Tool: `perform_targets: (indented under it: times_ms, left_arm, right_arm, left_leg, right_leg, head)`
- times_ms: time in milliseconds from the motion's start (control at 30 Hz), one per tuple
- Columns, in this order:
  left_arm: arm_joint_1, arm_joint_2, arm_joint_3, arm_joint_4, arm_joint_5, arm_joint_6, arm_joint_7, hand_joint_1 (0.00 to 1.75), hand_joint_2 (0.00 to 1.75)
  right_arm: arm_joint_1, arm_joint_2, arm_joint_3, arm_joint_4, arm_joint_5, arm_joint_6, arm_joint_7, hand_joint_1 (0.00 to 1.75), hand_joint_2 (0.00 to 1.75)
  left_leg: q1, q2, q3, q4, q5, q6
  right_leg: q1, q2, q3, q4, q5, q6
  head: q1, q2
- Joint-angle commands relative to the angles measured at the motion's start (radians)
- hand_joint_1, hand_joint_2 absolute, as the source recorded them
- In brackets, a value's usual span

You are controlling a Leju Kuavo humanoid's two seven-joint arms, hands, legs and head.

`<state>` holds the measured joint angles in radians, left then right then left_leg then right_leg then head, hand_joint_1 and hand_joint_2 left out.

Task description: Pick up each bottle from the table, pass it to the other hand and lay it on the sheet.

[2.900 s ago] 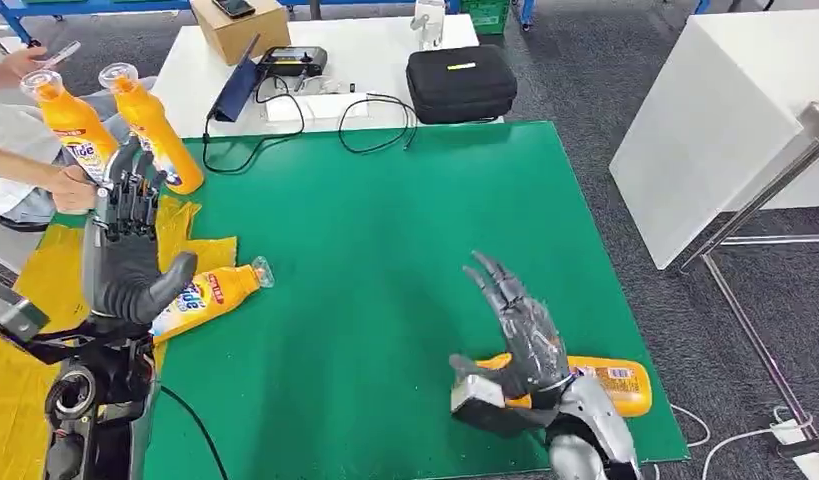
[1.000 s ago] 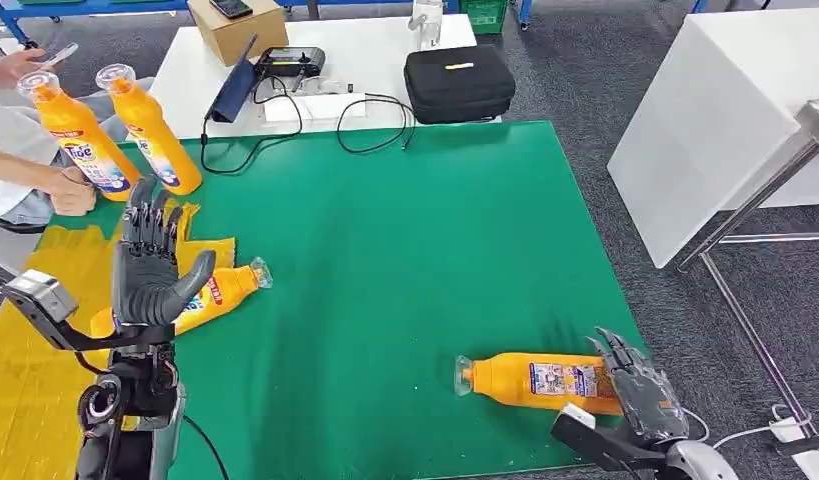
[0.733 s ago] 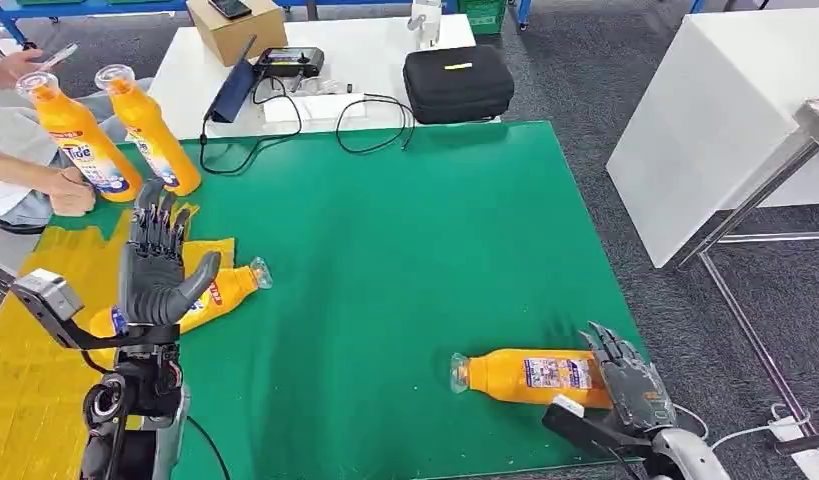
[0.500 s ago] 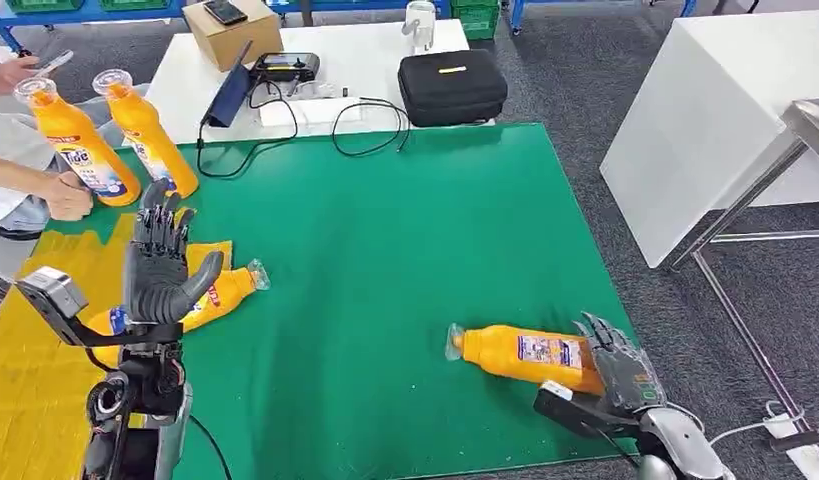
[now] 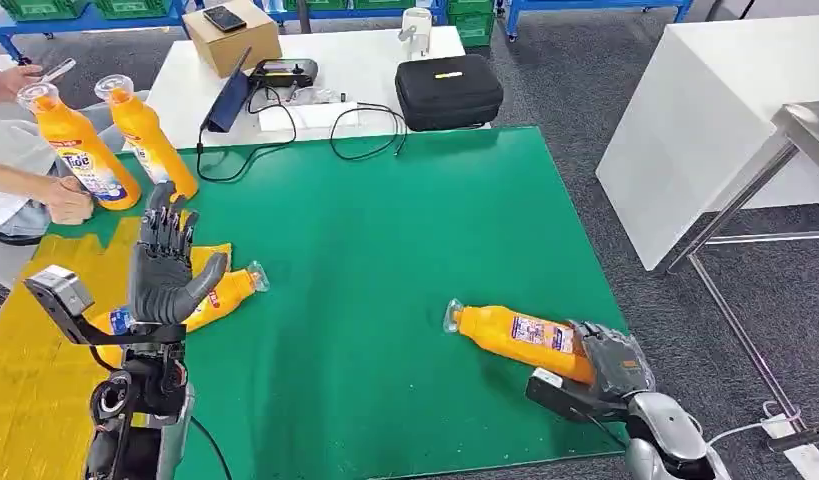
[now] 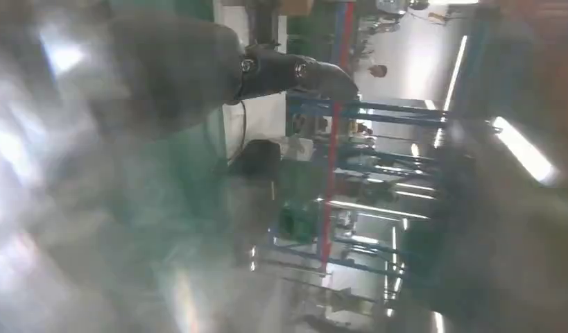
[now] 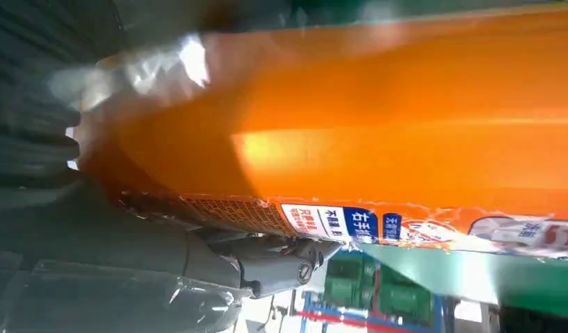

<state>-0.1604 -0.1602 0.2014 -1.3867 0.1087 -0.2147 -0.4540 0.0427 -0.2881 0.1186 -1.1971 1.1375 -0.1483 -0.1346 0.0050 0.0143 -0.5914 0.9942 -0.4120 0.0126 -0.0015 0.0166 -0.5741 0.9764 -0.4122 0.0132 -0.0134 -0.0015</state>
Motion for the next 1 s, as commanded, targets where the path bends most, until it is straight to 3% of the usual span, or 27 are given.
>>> perform_targets:
  times_ms: [33, 100, 167, 200, 233, 333, 467, 633, 700, 733, 1000]
  left_arm:
    - [-0.022, -0.016, -0.002, 0.035, -0.008, -0.004, 0.01, 0.0, 1.75]
    - [-0.012, -0.019, -0.019, 0.016, -0.035, -0.011, 0.015, 0.0, 1.75]
    - [-0.004, -0.036, -0.058, -0.011, -0.07, -0.013, 0.029, 0.0, 1.75]
    - [-0.003, -0.042, -0.074, -0.019, -0.08, -0.008, 0.036, 0.0, 1.75]
    - [-0.013, -0.04, -0.114, -0.012, -0.09, -0.022, 0.049, 0.0, 1.75]
    - [-0.037, -0.035, -0.214, 0.015, -0.052, -0.085, 0.087, 0.0, 1.75]
    - [-0.051, -0.031, -0.37, 0.032, -0.098, -0.06, 0.13, 0.0, 1.75]
    - [-0.086, -0.026, -0.468, 0.084, -0.093, -0.025, 0.188, 0.0, 1.75]
    - [-0.101, -0.018, -0.49, 0.102, -0.071, -0.038, 0.196, 0.0, 1.75]
    - [-0.118, -0.013, -0.5, 0.116, -0.06, -0.03, 0.198, 0.0, 1.75]
    - [-0.126, -0.007, -0.502, 0.119, -0.052, -0.025, 0.2, 0.0, 1.75]
  right_arm:
    - [-0.003, 0.059, 0.029, 0.077, 0.014, -0.019, 0.0, 1.75, 1.75]
    - [0.009, 0.117, -0.029, 0.028, -0.019, -0.105, -0.038, 1.75, 1.75]
    - [-0.004, 0.256, -0.135, -0.075, -0.114, -0.203, -0.077, 1.75, 1.75]
    - [-0.021, 0.292, -0.15, -0.102, -0.135, -0.204, -0.075, 1.75, 1.75]
    - [-0.04, 0.355, -0.18, -0.16, -0.264, -0.225, -0.13, 1.75, 1.75]
    - [-0.064, 0.439, -0.214, -0.256, -0.451, -0.224, -0.197, 1.75, 1.75]
    - [-0.081, 0.494, -0.229, -0.283, -0.559, -0.207, -0.23, 1.75, 1.75]
    - [-0.121, 0.534, -0.164, -0.249, -0.615, -0.17, -0.267, 1.75, 1.75]
    - [-0.137, 0.54, -0.129, -0.242, -0.652, -0.142, -0.295, 1.73, 1.75]
    - [-0.148, 0.532, -0.098, -0.235, -0.681, -0.104, -0.309, 1.61, 1.75]
    - [-0.151, 0.526, -0.092, -0.228, -0.683, -0.106, -0.309, 1.61, 1.75]
  left_leg:
    - [0.002, -0.002, -0.001, -0.001, 0.002, 0.001]
    - [0.001, -0.003, -0.003, 0.0, 0.002, 0.001]
    - [0.002, -0.003, -0.002, 0.0, 0.003, -0.002]
    - [0.002, -0.004, -0.003, 0.0, 0.003, -0.002]
    - [0.001, -0.002, -0.005, 0.001, 0.003, -0.002]
    - [0.001, -0.001, -0.011, 0.002, 0.004, -0.002]
    - [0.001, -0.008, -0.014, 0.002, 0.005, -0.002]
    - [0.001, -0.008, -0.015, 0.002, 0.006, -0.002]
    - [0.0, -0.007, -0.018, 0.001, 0.006, -0.002]
    - [0.0, -0.007, -0.017, 0.001, 0.006, -0.002]
    - [0.0, -0.008, -0.018, 0.0, 0.006, -0.002]
  right_leg:
    - [0.001, -0.003, 0.0, -0.002, 0.0, 0.0]
    - [0.001, -0.003, 0.0, -0.001, 0.0, 0.0]
    - [0.002, -0.003, -0.001, -0.001, 0.0, 0.0]
    - [0.002, -0.004, -0.002, -0.001, 0.0, 0.0]
    - [0.001, -0.001, -0.004, 0.001, 0.0, 0.0]
    - [0.001, 0.0, -0.01, 0.004, -0.001, 0.0]
    - [0.001, -0.008, -0.011, 0.004, -0.002, 0.001]
    - [0.001, -0.007, -0.011, 0.003, -0.002, 0.002]
    - [0.0, -0.006, -0.014, 0.003, -0.001, 0.001]
    - [0.0, -0.007, -0.014, 0.003, -0.002, 0.001]
    - [0.0, -0.007, -0.014, 0.002, -0.001, 0.001]
  head:
    - [0.0, 0.0]
    - [0.0, 0.0]
    - [0.0, 0.0]
    - [0.0, 0.0]
    - [0.0, 0.0]
    - [-0.001, 0.0]
    - [0.0, 0.0]
    - [0.0, 0.0]
    - [0.0, 0.0]
    - [-0.001, 0.0]
    - [0.0, 0.0]
